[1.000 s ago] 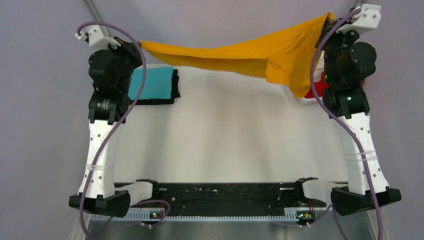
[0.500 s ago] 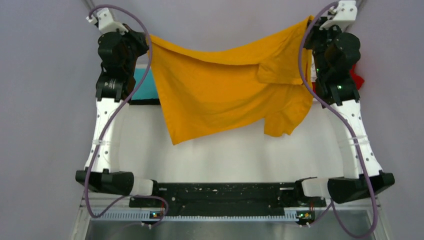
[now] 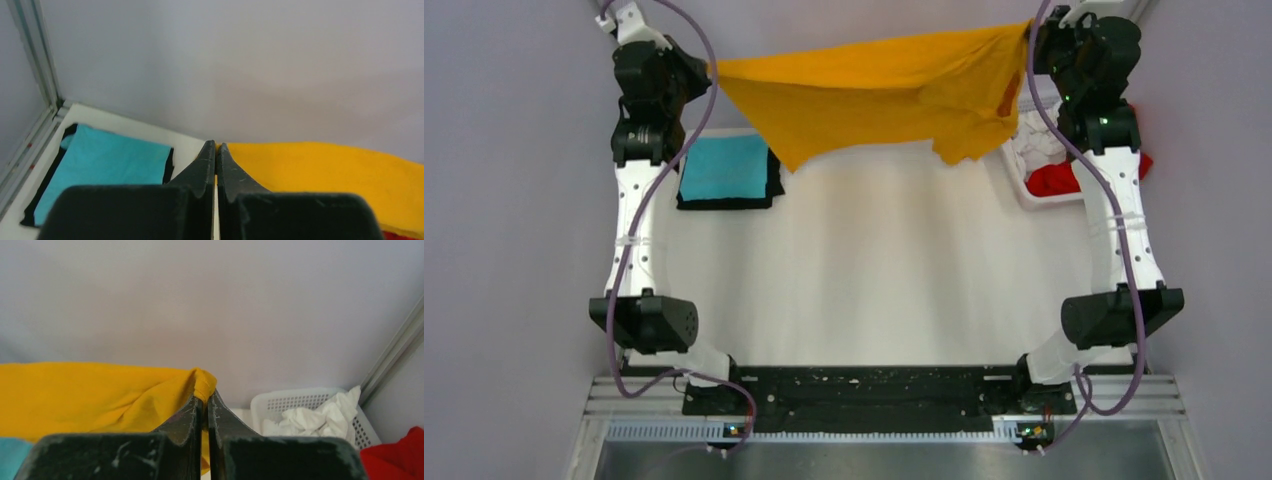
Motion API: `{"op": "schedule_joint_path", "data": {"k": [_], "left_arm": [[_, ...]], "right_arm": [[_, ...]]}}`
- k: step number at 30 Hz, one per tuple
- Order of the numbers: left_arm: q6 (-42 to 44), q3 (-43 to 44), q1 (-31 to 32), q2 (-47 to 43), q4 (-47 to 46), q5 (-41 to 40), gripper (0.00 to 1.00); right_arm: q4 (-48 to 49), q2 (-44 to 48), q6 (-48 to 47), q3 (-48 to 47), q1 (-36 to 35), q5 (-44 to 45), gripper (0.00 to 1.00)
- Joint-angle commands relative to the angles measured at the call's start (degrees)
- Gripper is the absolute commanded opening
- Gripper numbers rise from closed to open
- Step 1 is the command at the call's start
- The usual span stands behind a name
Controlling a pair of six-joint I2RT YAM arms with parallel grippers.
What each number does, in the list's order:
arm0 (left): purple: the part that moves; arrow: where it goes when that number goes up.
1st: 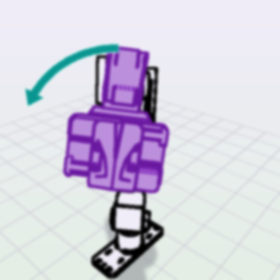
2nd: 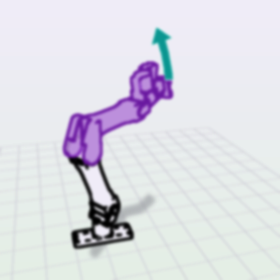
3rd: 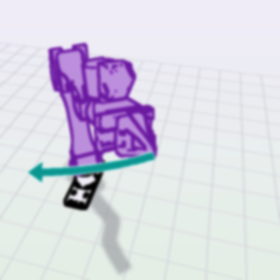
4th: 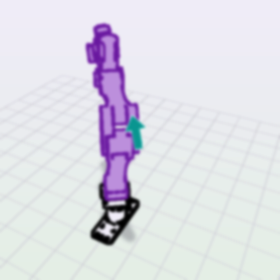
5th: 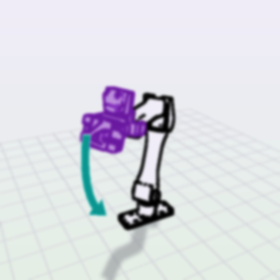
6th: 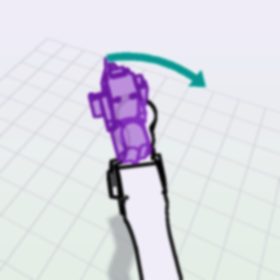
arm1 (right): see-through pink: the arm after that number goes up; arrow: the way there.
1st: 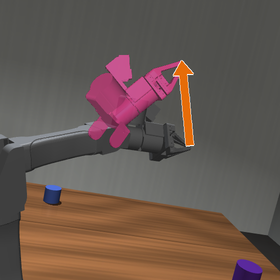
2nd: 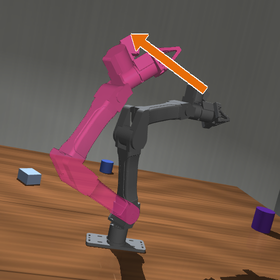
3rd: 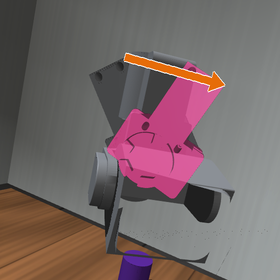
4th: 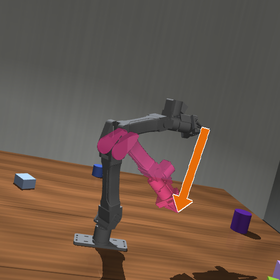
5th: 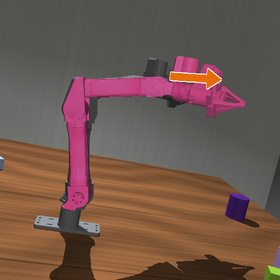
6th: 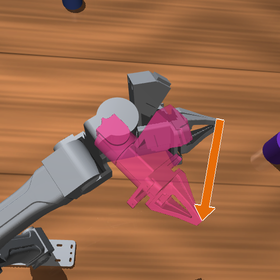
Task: Fold and stack the t-shirts
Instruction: Flatten out the tshirt
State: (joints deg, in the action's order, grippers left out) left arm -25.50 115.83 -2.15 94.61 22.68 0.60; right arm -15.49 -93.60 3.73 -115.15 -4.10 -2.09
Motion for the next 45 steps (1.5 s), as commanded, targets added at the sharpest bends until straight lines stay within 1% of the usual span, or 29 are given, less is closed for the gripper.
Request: {"op": "schedule_joint_path", "data": {"k": [1, 3, 5, 6, 7, 9, 11, 12, 13, 14, 15, 17, 18, 19, 20, 21, 23, 25, 28, 31, 34, 36, 38, 40, 42, 45], "left_arm": [[0.08, -15.75, -0.02, -11.77, -4.66, -2.70, 0.00], [-1.38, -26.10, 0.11, -15.72, -4.80, -3.21, 0.00], [-3.12, -36.17, 0.09, -19.07, -3.75, -2.22, 0.00], [-4.67, -40.61, 0.09, -20.70, -2.91, -2.03, 0.00], [-6.53, -45.34, 0.14, -22.33, -2.69, -1.43, 0.00], [-8.16, -53.86, 0.19, -24.80, -4.96, 2.80, 0.00], [-8.12, -58.02, 0.21, -24.94, -3.10, 2.11, 0.00], [-8.02, -59.10, 0.15, -24.21, -1.43, 0.50, 0.00], [-8.06, -59.74, 0.18, -23.23, 0.36, 0.07, 0.00], [-7.83, -60.05, 0.18, -21.90, 2.18, 0.02, 0.00], [-8.25, -59.80, 0.19, -20.51, 5.23, -0.01, 0.04], [-8.51, -60.34, 0.36, -18.79, 8.31, 0.04, 0.42], [-8.58, -60.75, 0.39, -18.90, 9.06, -0.06, 0.54], [-8.55, -61.07, 0.36, -19.75, 9.47, -0.08, 0.67], [-8.35, -61.22, 0.43, -20.98, 9.68, -0.05, 0.91], [-7.97, -61.13, 0.47, -22.38, 9.67, -0.06, 0.98], [-7.02, -60.23, 0.66, -24.70, 9.69, 0.50, 0.99], [-6.55, -59.05, 1.06, -25.55, 9.38, 2.23, 0.99], [-6.51, -58.40, 1.87, -23.93, 5.99, 6.93, 0.99], [-7.20, -57.08, 5.68, -18.20, 1.68, 11.73, 0.99], [-7.08, -53.70, 10.32, -10.43, -1.21, 13.53, 0.99], [-6.86, -50.49, 12.36, -4.16, -1.89, 15.90, 0.99], [-7.14, -47.19, 13.15, 1.58, -1.12, 16.90, 0.99], [-7.88, -47.05, 13.20, 4.62, -1.07, 16.45, 0.99], [-8.28, -48.67, 13.30, 5.19, -1.11, 15.14, 0.99], [-8.69, -52.50, 13.23, 3.43, -1.13, 11.36, 0.99]], "right_arm": [[-9.99, 8.24, 2.70, 6.79, 0.89, -1.31, 0.00], [-19.77, 10.73, 6.04, 12.62, 1.75, 0.14, 0.00], [-27.10, 14.26, 8.04, 20.34, 1.83, 1.04, 0.00], [-29.40, 16.10, 8.86, 24.54, 1.87, 1.06, 0.00], [-29.50, 18.64, 10.66, 29.14, 1.88, 1.78, 0.00], [-29.98, 19.49, 11.87, 35.04, 1.82, 1.87, 0.00], [-32.61, 16.88, 11.72, 36.33, 1.90, 1.91, 0.00], [-33.26, 15.26, 11.37, 37.06, 1.88, 3.56, 0.01], [-33.49, 13.44, 11.08, 38.06, 1.90, 4.91, 0.05], [-33.80, 11.70, 11.23, 38.82, 1.90, 6.10, 0.16], [-33.97, 10.23, 11.48, 39.52, 1.87, 7.15, 0.39], [-34.22, 8.61, 13.00, 40.25, 1.85, 10.49, 0.72], [-34.54, 8.78, 13.65, 40.22, 1.85, 12.45, 0.90], [-34.79, 9.28, 14.03, 40.17, 1.85, 14.14, 0.98], [-34.95, 10.45, 14.51, 40.17, 1.84, 15.68, 0.99], [-34.96, 11.91, 14.98, 40.48, 1.86, 16.60, 0.99], [-34.21, 15.48, 16.14, 42.38, 1.77, 16.05, 0.99], [-32.34, 18.91, 16.31, 45.49, 0.67, 12.89, 0.99], [-30.87, 21.72, 15.88, 49.75, -3.88, 8.36, 0.99], [-27.79, 20.74, 16.39, 52.88, -11.11, 6.23, 0.99], [-20.17, 17.51, 17.56, 56.19, -18.02, 0.87, 0.99], [-15.33, 14.28, 17.55, 57.57, -20.81, -0.62, 0.99], [-13.11, 11.05, 19.05, 58.14, -21.16, -0.20, 0.99], [-12.05, 8.97, 19.90, 59.40, -21.16, 0.19, 0.98], [-12.62, 8.36, 20.19, 61.25, -21.13, 0.98, 0.98], [-14.38, 9.89, 21.15, 65.60, -21.13, 1.52, 0.99]]}}
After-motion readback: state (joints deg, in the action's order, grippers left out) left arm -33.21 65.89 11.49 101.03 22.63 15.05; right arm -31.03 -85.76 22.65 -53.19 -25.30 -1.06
